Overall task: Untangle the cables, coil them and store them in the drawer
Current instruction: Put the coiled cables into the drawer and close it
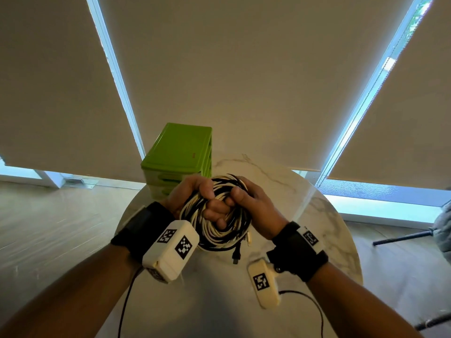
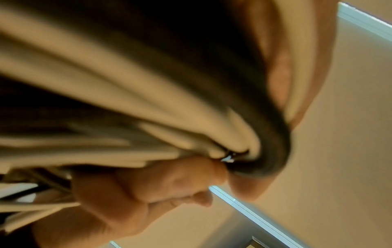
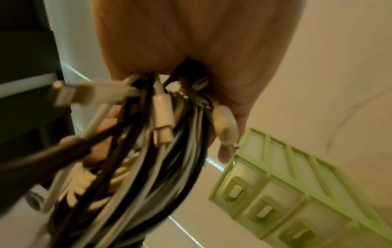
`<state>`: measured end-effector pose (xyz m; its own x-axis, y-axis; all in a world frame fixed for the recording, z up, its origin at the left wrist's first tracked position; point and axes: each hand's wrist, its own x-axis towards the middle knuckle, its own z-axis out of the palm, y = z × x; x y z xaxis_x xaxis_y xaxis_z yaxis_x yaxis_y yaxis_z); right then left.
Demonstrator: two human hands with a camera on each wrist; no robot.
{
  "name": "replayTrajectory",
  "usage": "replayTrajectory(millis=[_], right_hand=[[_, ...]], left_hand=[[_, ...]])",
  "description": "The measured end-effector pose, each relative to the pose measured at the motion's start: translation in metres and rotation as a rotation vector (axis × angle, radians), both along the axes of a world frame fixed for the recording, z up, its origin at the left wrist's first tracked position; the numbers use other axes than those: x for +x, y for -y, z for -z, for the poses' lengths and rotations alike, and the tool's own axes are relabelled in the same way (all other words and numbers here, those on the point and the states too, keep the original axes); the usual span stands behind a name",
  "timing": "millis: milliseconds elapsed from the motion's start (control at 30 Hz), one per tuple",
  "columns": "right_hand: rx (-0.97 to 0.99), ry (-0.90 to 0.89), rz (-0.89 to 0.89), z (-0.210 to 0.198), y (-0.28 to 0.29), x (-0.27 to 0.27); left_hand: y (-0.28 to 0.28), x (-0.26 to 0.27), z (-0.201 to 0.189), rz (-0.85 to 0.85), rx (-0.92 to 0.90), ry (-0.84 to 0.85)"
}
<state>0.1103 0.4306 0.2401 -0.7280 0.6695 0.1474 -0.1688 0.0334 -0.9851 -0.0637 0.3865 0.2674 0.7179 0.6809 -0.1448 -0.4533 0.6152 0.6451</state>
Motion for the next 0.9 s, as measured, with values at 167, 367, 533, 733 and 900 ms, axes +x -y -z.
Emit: replayTrajectory(millis=[167, 367, 533, 733, 900], right_hand=[[-0.155, -0.123, 0.065, 0.011, 0.011, -0.002], [-0.188, -0.142, 0.137, 0.002, 0.007, -0.003], [-0.022, 0.014, 0.211, -0.009, -0.011, -0.012], [0.115, 0.071, 0.344, -0.039, -0.038, -0.031], [0.195, 0.129, 0.438, -0.054, -0.046, -0.038]], left_hand=[[-0.004, -0.003, 0.006, -0.018, -0.007, -0.055], [-0.013, -0.01, 0.004, -0.006, -0.013, -0.042], [-0.03, -0.019, 0.0, 0.009, 0.058, -0.117], [-0.064, -0.032, -0.037, -0.013, 0.103, -0.196], [-0.082, -0.043, -0.045, -0.066, 0.188, -0.359]])
